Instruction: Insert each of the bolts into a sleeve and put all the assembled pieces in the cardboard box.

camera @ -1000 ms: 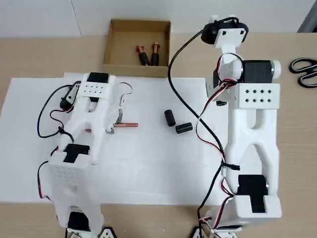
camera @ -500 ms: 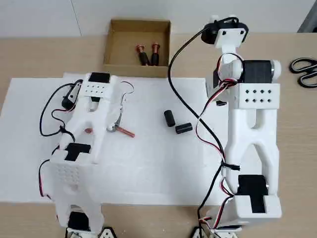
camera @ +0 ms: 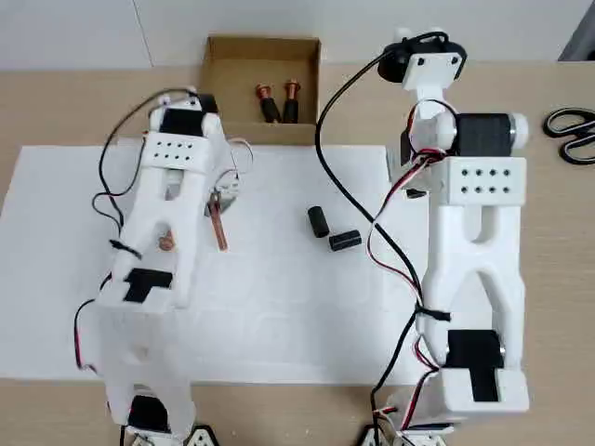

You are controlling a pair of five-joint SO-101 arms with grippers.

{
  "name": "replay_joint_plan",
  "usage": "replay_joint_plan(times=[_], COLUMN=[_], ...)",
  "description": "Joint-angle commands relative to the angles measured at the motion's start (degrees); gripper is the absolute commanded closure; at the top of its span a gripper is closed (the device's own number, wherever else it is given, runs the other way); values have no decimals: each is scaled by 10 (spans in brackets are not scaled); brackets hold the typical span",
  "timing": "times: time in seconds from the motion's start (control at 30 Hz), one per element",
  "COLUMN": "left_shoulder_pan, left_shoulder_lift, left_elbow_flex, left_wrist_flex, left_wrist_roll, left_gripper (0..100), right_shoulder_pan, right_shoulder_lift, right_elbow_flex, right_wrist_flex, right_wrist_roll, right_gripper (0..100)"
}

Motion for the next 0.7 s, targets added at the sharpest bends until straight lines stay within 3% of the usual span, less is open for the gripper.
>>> replay_joint_plan(times=[0.0,0.23,0.37,0.57,0.67], left_shoulder_pan=[4,63,126,142,142], left_shoulder_lift=[-113,-324,-434,-552,-586], left_elbow_flex=[-22,48,89,166,245], left_wrist_flex=[12,11,6,-93,-156], left_wrist_roll=[-15,-69,-78,-76,-76], left_gripper=[993,993,993,993,993], right_shoulder_pan=[3,1,0,0,1], right_shoulder_lift=[-85,-261,-362,-518,-587], right_elbow_flex=[-3,5,93,316,418], right_wrist_flex=[-3,-1,-1,-21,-98], right_wrist_roll=[4,5,5,5,5], right_gripper=[995,994,995,995,995])
